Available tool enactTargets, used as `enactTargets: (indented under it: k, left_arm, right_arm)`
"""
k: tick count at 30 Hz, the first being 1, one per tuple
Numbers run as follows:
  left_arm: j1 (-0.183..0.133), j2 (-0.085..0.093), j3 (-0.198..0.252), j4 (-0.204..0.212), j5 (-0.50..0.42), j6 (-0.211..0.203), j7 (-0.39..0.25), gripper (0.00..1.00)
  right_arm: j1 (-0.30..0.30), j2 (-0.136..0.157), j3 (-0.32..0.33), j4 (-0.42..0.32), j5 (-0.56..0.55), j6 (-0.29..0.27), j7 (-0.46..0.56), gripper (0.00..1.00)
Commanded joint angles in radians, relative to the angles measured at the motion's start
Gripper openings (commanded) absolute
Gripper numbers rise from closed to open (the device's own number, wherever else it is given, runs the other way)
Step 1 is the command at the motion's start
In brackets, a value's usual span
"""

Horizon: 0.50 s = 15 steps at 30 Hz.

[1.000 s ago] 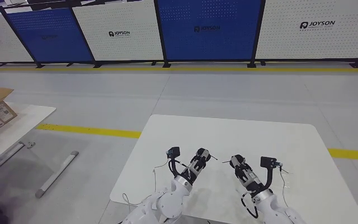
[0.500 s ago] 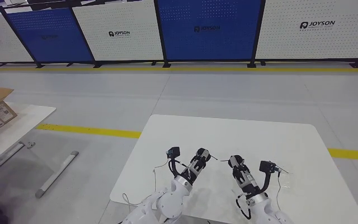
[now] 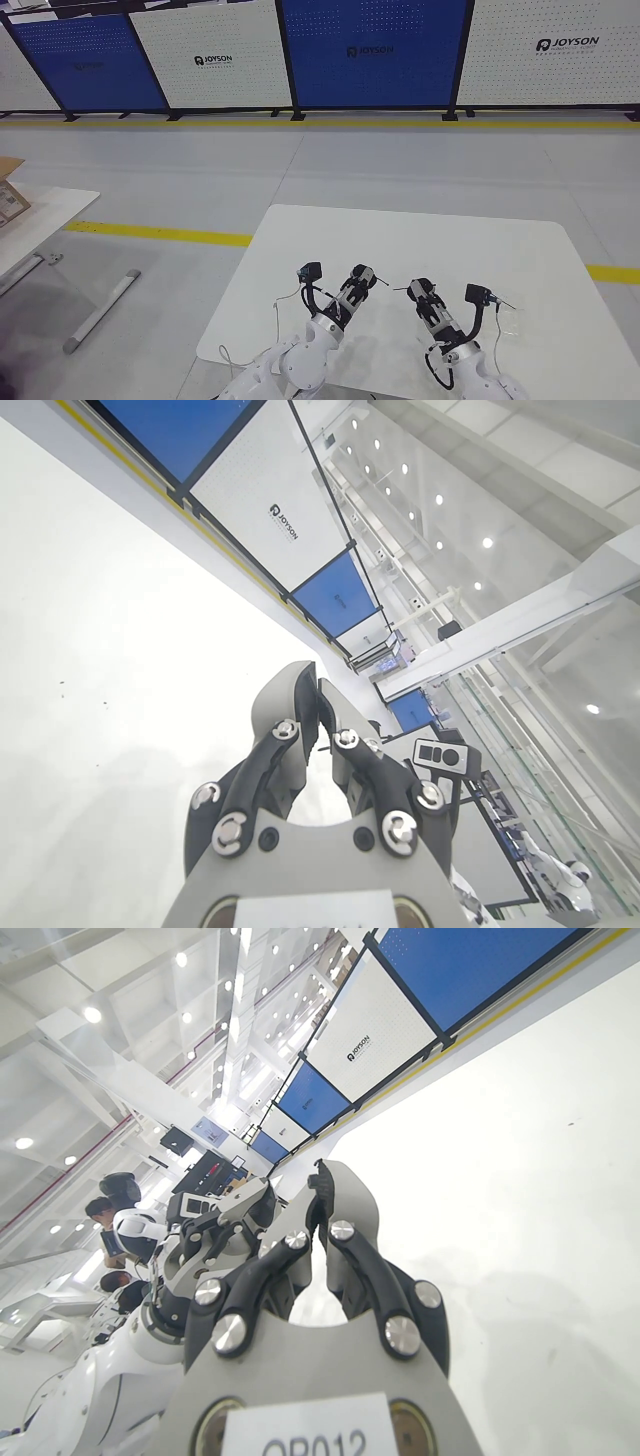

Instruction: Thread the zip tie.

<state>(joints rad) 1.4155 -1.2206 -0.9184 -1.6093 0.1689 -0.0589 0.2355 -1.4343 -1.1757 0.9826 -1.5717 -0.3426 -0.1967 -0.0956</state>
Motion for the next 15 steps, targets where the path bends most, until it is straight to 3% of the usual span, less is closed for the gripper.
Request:
enactTargets:
  k: [1, 15]
  left_arm:
    - [0.0, 0.0, 0.0, 0.0, 0.0, 0.0, 0.0, 0.0]
    - [0.0, 0.0, 0.0, 0.0, 0.0, 0.0, 0.0, 0.0]
  right_arm:
    - [0.0, 0.0, 0.0, 0.0, 0.0, 0.0, 0.0, 0.0]
    - [0.029, -0.024, -0.016, 0.016, -0.025, 0.037, -0.005, 0.0]
